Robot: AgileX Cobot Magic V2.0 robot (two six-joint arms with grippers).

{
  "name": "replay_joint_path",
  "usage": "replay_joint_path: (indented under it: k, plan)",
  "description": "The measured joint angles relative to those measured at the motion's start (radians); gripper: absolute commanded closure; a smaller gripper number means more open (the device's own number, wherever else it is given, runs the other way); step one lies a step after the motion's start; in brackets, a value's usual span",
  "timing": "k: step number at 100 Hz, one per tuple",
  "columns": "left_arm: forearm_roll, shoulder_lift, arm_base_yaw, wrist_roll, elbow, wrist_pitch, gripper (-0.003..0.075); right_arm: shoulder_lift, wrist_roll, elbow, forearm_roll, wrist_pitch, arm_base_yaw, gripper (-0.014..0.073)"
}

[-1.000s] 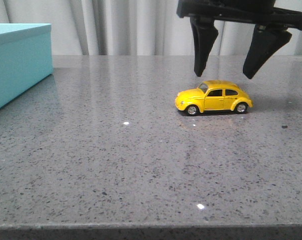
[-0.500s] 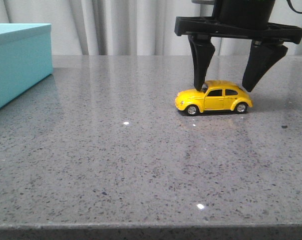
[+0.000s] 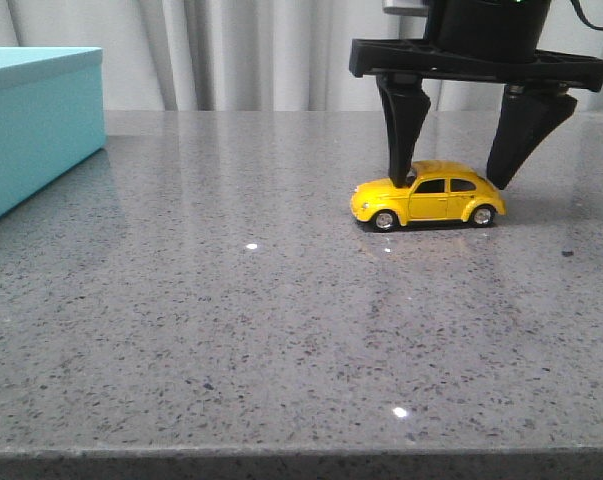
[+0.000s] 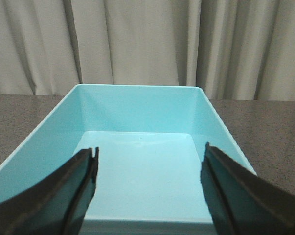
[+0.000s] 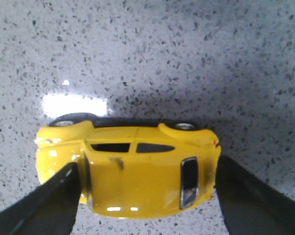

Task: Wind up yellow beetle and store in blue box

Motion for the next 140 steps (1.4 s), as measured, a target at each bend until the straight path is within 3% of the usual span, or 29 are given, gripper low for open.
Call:
replay_joint_path:
  k: [37, 106, 140]
  plan:
    - [0.000, 0.000, 0.000, 0.000, 0.000, 0.000, 0.0277, 0.000, 0.002, -0.005, -0.013, 0.032, -0.045, 0.0024]
    - [0.000, 0.000, 0.000, 0.000, 0.000, 0.000, 0.0277, -0.014, 0.002, -0.010, -0.186, 0.103, -0.201, 0.0024]
    - [0.000, 0.000, 0.000, 0.000, 0.000, -0.060, 0.0277, -0.261, 0.000, -0.005, -0.096, 0.102, -0.201, 0.0024]
